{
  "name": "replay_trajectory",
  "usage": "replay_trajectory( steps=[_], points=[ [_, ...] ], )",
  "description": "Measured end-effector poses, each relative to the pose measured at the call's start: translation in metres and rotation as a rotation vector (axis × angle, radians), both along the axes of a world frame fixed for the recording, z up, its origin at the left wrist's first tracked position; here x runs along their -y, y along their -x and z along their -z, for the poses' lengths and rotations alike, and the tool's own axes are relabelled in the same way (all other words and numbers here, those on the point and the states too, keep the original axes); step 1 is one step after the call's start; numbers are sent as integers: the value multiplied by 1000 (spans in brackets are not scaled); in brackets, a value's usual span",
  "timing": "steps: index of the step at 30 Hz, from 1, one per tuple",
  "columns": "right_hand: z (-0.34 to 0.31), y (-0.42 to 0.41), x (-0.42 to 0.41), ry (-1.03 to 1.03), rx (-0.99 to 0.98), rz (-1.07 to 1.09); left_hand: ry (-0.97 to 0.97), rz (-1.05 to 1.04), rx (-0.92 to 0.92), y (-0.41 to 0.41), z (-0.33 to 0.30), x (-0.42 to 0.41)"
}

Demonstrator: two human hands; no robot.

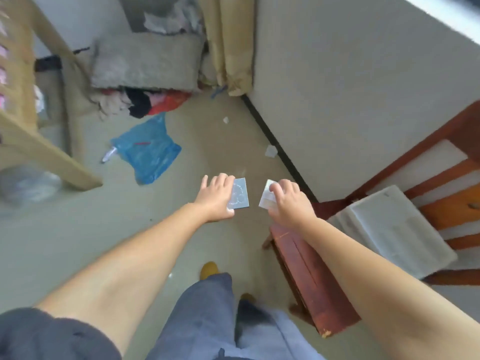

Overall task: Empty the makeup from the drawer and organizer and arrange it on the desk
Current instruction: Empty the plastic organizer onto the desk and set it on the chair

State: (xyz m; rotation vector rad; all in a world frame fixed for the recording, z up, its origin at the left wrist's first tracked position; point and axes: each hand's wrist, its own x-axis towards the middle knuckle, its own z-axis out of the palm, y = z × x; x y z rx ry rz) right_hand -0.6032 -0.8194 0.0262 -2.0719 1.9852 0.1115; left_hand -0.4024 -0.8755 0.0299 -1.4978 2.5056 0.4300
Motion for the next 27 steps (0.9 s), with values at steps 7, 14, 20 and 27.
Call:
replay_trajectory(
  steps=[7,14,20,27],
  points=[
    [-10,-144,0,-1,-9,-507,62,-464,1,-147,-16,-86],
    [-19,-347,-62,48,11,-1033,14,-924,8,-308,-8,-239],
    [-6,-507,-164,57,-24,-1280,-18,-1164,59,-433,0,-389],
    [-5,-663,-281,43,-39,-1503,11,-1351,104,-555,-3,-533]
  ],
)
